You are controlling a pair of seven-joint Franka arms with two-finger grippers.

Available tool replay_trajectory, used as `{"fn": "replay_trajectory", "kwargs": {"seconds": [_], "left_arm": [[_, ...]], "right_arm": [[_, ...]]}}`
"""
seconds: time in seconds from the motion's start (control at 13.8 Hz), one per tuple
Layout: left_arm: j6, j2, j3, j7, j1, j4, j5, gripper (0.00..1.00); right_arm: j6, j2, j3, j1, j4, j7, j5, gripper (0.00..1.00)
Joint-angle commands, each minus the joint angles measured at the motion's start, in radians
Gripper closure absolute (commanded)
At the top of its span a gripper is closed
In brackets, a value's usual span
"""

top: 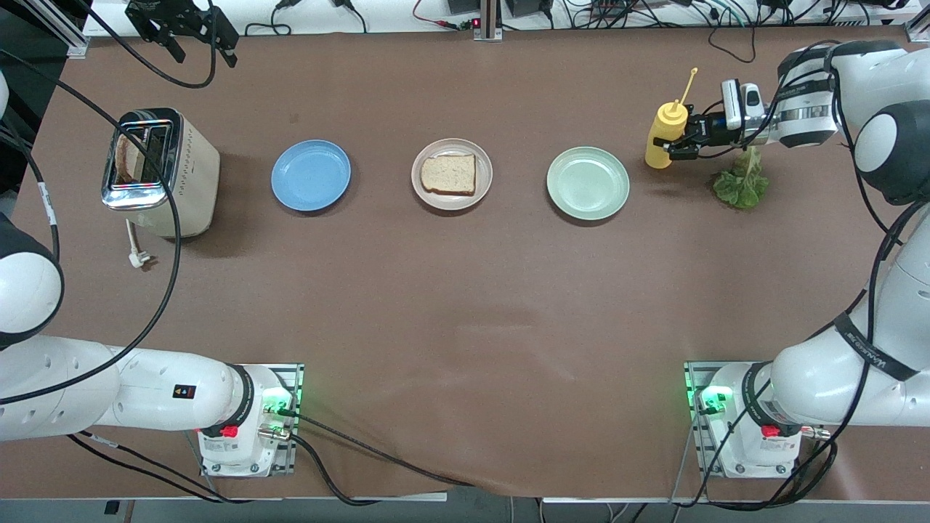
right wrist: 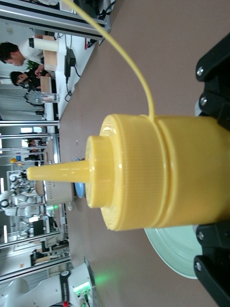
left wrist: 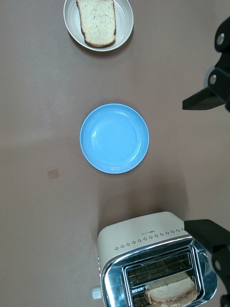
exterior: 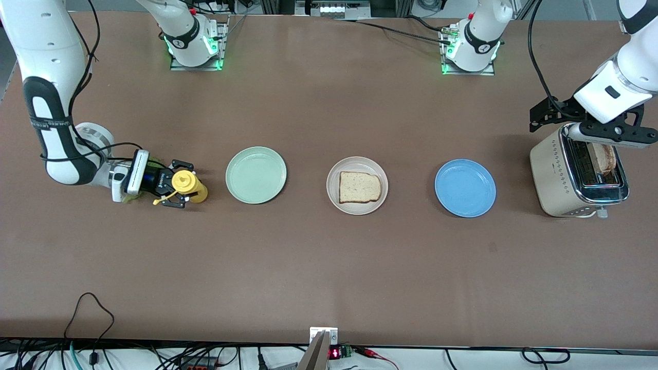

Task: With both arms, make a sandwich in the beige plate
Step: 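Set the bottle upright on the table and open the right gripper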

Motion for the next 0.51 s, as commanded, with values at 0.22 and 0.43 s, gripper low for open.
{"fn": "replay_trajectory", "kwargs": {"seconds": [0.22, 0.43], "left_arm": [[-0.015, 0.001, 0.0, -0.006, 0.002, 0.013, 0.016, 0.0], [-0.015, 0.001, 0.0, -0.006, 0.002, 0.011, 0.016, 0.0]], "right_arm": [[-0.101, 0.061, 0.018, -0.055, 0.007, -0.063, 0.036, 0.71], [-0.135, 0.079, 0.018, -0.071, 0.009, -0.066, 0.036, 0.7]]}}
